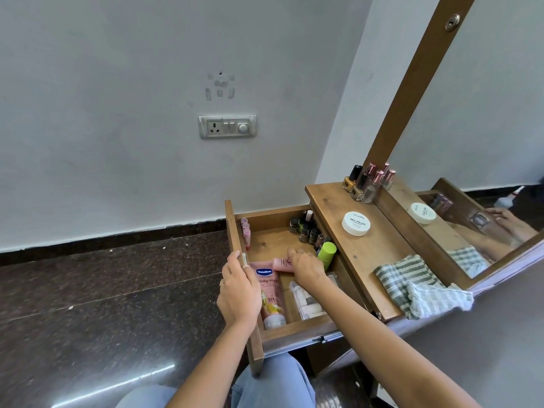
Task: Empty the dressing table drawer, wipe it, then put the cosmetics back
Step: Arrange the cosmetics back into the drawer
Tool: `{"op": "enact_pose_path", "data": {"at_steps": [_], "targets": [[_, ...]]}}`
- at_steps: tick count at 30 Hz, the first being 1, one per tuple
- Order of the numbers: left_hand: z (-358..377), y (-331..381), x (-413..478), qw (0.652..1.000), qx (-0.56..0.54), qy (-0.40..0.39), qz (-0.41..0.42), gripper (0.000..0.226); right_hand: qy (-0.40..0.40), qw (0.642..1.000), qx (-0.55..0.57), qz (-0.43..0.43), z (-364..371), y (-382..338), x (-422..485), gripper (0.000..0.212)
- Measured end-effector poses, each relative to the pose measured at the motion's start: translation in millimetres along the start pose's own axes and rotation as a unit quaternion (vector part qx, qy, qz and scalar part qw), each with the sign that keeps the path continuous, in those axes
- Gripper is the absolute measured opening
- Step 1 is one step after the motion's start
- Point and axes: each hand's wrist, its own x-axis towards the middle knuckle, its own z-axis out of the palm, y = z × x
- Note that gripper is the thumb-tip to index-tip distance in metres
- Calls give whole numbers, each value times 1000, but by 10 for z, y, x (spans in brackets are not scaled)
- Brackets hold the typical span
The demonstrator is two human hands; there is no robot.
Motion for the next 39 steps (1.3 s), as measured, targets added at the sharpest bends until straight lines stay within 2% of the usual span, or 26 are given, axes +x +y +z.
{"op": "enact_pose_path", "data": {"at_steps": [8,22,39], "targets": [[5,-5,-1,1000,-2,0,1,37,11,999,-6,-30,8,36,-43,55],[-5,14,1,1000,-5,-5,-1,37,-1,997,8,-83,-19,127,68,39],[-5,8,-1,1000,-2,-2,-1,37,26,998,11,-55,4,54,217,39]]}}
